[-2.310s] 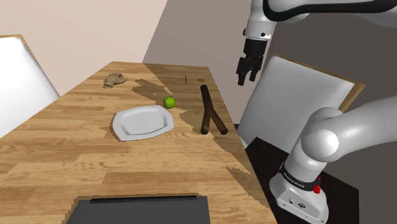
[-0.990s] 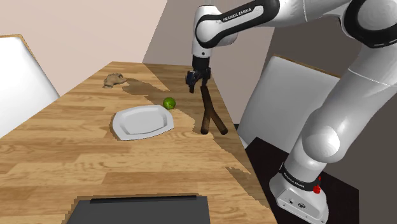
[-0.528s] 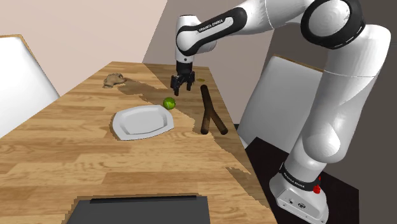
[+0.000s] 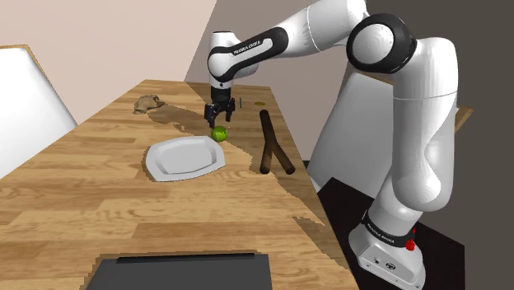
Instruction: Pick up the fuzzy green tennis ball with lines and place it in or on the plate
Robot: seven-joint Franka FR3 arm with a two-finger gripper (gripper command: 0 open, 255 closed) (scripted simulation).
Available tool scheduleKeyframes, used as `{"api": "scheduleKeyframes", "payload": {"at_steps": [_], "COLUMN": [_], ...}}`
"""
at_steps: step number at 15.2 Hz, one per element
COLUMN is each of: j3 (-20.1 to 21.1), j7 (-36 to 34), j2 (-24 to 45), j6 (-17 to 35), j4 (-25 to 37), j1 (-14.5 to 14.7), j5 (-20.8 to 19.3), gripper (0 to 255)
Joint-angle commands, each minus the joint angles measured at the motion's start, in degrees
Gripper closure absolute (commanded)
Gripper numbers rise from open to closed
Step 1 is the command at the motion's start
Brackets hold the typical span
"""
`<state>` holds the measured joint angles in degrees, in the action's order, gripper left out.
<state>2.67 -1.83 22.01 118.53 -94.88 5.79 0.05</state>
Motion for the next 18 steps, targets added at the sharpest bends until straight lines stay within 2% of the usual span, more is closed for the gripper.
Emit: {"api": "scheduleKeyframes", "payload": {"at_steps": [1, 5, 13, 14, 18], "j3": [0.0, 0.0, 0.0, 0.0, -0.1], "j7": [0.1, 0.1, 0.1, 0.1, 0.1], "j2": [0.8, 1.9, 1.9, 1.9, 2.0], "j6": [1.2, 3.5, 3.5, 3.5, 3.4], "j4": [-0.4, -1.5, -1.5, -1.5, -1.4], "j1": [0.0, 0.0, 0.0, 0.0, 0.0], "j5": [0.0, -0.1, -0.1, -0.1, -0.1], "gripper": [0, 0, 0, 255, 255]}}
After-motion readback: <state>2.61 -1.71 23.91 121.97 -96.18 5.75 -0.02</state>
